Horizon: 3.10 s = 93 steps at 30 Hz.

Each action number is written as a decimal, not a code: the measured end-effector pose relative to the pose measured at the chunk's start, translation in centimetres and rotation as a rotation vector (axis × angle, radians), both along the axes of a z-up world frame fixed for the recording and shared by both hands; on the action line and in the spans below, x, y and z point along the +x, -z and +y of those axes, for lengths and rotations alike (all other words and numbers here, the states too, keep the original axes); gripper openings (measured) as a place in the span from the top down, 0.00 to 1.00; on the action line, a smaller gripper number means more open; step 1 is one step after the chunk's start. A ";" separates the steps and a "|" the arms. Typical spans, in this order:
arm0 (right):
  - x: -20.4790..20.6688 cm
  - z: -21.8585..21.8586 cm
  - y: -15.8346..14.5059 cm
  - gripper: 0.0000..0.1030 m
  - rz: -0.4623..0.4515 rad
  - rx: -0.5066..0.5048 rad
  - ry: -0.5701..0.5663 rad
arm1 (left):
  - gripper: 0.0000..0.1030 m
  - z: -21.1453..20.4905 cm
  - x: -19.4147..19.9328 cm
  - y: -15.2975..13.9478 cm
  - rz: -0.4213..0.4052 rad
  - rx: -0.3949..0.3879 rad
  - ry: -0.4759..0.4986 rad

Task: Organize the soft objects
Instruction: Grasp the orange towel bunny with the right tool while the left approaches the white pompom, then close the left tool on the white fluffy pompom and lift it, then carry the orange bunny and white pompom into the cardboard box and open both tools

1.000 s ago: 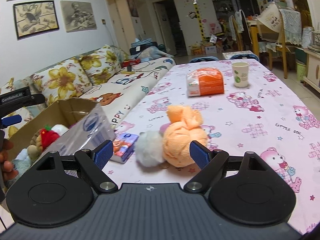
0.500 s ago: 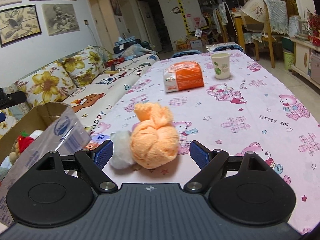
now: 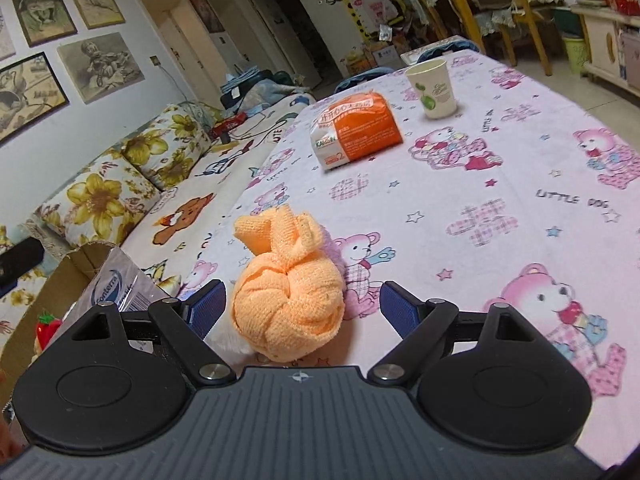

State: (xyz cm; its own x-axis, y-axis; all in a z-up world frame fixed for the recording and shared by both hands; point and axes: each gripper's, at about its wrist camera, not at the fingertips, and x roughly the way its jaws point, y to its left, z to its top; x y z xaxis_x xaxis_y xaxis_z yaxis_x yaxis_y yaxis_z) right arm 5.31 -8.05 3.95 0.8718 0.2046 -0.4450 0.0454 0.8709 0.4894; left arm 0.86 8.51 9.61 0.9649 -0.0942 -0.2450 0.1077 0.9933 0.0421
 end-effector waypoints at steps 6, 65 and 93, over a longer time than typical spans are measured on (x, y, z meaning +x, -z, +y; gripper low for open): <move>1.1 -0.3 0.6 0.00 0.002 0.076 -0.052 | 0.01 -2.1 -0.2 1.3 0.021 0.082 0.126; 0.8 -1.7 0.8 0.18 0.096 0.022 -0.002 | 0.61 -7.4 4.7 7.2 0.300 0.158 0.094; -0.9 -1.5 0.3 0.21 0.103 -0.089 0.005 | 0.62 -5.1 -0.4 2.1 0.220 -0.066 0.216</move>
State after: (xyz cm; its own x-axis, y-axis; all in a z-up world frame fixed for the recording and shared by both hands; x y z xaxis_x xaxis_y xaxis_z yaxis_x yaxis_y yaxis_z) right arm 4.43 -9.50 3.62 0.8215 0.1558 -0.5485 0.0960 0.9104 0.4024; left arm 0.51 3.43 7.46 0.8454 -0.3143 -0.4319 0.3161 0.9461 -0.0699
